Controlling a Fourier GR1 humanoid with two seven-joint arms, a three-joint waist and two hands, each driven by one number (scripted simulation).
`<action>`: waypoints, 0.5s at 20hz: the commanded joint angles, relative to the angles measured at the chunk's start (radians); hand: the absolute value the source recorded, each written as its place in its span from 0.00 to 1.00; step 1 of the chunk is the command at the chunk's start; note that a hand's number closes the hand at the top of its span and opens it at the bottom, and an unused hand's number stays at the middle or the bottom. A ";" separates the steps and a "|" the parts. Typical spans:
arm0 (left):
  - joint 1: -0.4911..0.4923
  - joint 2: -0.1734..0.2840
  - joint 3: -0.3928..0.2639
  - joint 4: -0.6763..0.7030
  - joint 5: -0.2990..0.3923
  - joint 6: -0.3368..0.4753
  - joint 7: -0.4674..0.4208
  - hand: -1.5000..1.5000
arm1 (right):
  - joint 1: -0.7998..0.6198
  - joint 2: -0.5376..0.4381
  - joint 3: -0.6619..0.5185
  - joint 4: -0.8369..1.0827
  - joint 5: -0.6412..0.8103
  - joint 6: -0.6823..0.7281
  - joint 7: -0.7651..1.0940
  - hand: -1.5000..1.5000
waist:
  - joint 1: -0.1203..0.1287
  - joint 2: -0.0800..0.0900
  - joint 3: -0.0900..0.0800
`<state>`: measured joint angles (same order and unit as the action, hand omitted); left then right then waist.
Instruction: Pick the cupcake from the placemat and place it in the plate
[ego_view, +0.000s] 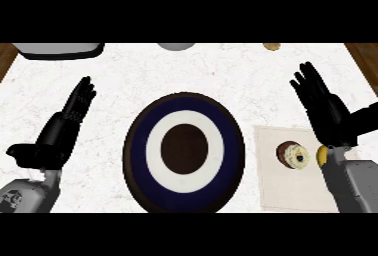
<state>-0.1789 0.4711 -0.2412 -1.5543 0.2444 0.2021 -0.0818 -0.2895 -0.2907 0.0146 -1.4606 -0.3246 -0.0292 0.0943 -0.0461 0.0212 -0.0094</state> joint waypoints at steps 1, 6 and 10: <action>0.029 -0.024 0.011 0.053 -0.002 -0.054 -0.027 0.50 | 0.056 0.054 0.029 -0.041 0.056 -0.044 -0.041 1.00 | 0.043 -0.021 0.009; 0.126 -0.052 0.043 0.173 -0.027 0.015 -0.086 0.50 | 0.024 0.130 0.140 -0.187 0.104 -0.065 -0.066 1.00 | 0.047 -0.021 0.008; 0.131 -0.045 0.042 0.146 0.016 -0.010 -0.025 0.50 | 0.156 0.129 0.068 -0.183 0.377 -0.366 -0.296 0.00 | 0.025 -0.023 0.010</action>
<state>-0.0641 0.4276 -0.2157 -1.4366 0.2412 0.2043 -0.1112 -0.2270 -0.2833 0.0702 -1.6098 -0.0507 -0.2127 -0.0463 -0.0222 -0.0042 -0.0079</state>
